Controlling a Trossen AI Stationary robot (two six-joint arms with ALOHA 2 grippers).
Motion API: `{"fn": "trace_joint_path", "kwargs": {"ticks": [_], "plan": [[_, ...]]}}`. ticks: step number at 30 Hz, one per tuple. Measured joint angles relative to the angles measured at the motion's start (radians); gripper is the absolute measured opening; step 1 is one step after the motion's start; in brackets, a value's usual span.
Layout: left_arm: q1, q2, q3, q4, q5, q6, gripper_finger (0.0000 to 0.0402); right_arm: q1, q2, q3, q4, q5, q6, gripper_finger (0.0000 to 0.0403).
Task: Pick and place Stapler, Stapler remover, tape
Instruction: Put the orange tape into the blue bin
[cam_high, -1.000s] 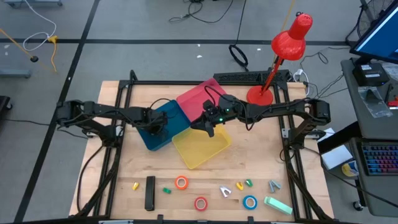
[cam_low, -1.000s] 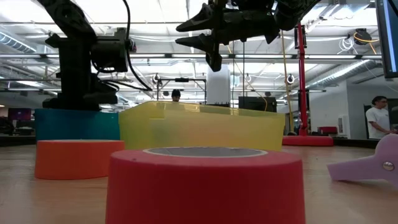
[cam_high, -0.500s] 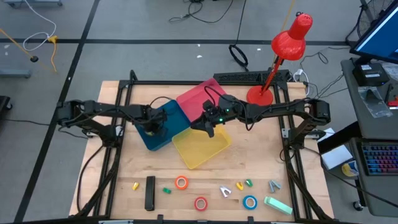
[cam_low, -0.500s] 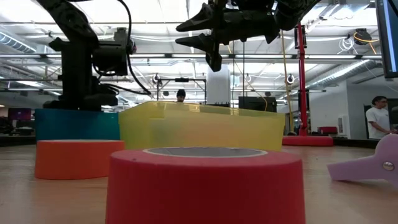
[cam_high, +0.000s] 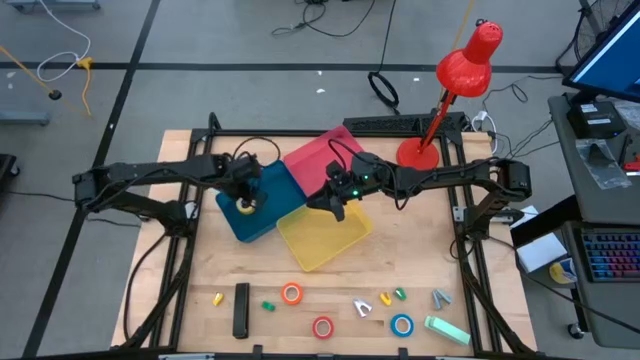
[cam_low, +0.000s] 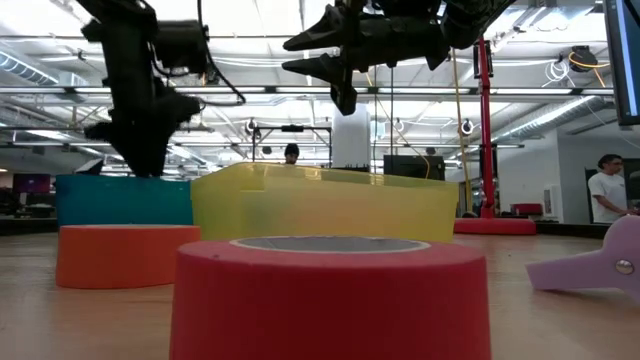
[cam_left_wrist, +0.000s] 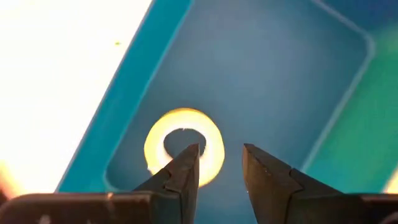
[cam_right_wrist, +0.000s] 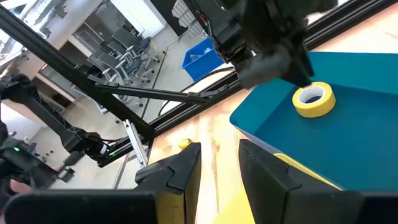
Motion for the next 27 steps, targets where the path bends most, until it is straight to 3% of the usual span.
{"fn": "trace_joint_path", "kwargs": {"ticks": [9, 15, 21, 27], "plan": [[-0.195, -0.141, 0.053, 0.023, 0.054, -0.020, 0.0124, -0.009, 0.000, 0.000, -0.048, -0.055, -0.042, 0.0100], [-0.374, -0.166, 0.056, 0.215, 0.051, -0.027, 0.0124, -0.036, 0.001, -0.001, -0.066, -0.058, -0.080, 0.0100], [-0.525, -0.151, 0.056, 0.407, -0.030, 0.019, 0.0124, -0.093, -0.007, -0.001, -0.072, -0.158, -0.097, 0.0100], [-0.630, -0.152, 0.056, 0.452, -0.117, 0.012, 0.0124, -0.156, -0.091, -0.001, -0.193, -0.150, -0.166, 0.0100]]}}
